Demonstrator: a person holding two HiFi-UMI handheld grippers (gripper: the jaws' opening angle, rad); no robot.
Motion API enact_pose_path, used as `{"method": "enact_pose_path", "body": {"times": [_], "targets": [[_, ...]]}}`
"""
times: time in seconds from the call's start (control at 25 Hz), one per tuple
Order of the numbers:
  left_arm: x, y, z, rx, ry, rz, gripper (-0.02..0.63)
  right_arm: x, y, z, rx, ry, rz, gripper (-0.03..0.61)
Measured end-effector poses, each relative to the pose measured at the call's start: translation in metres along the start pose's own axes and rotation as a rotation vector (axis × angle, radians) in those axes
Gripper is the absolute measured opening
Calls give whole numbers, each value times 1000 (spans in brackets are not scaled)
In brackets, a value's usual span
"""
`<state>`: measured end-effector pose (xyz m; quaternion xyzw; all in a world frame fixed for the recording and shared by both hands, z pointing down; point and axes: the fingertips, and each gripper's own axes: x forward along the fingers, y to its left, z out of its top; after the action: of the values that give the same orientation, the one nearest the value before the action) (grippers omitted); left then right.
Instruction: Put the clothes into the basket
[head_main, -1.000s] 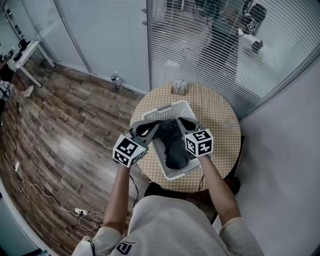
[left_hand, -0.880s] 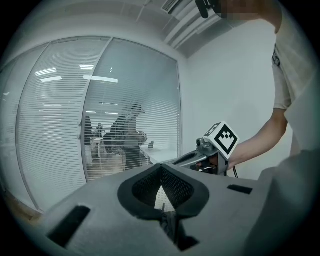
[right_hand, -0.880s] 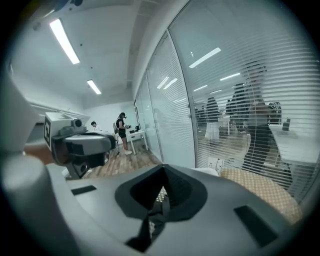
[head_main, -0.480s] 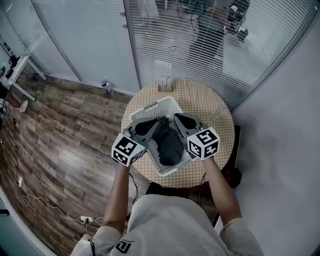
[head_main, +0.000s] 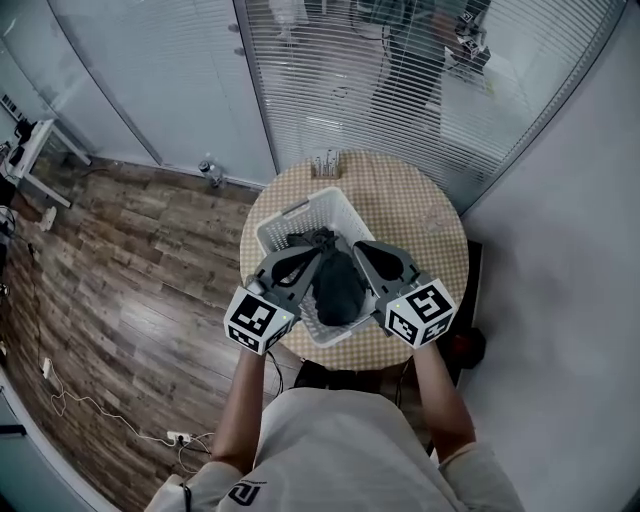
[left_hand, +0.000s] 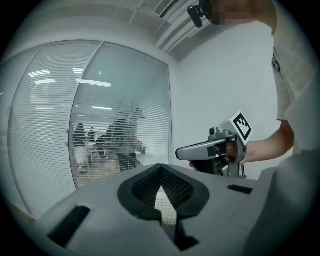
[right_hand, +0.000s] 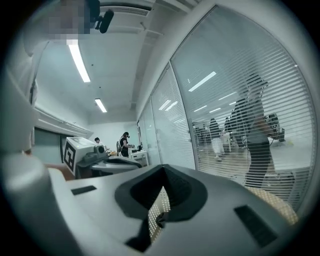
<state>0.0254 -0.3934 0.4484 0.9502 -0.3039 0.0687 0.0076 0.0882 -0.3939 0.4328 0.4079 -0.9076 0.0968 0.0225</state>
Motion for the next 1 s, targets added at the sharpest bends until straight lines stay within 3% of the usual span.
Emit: {"method": "enact_pose_path", "body": {"times": [0.44,1.0], "targets": [[-13,-3,-23,-15,38,11,13,-6,9,-30,31,24,9,18],[-7,-2,-17,-18,49,-4,12,-9,7,-22,-5,34,0,18]]}}
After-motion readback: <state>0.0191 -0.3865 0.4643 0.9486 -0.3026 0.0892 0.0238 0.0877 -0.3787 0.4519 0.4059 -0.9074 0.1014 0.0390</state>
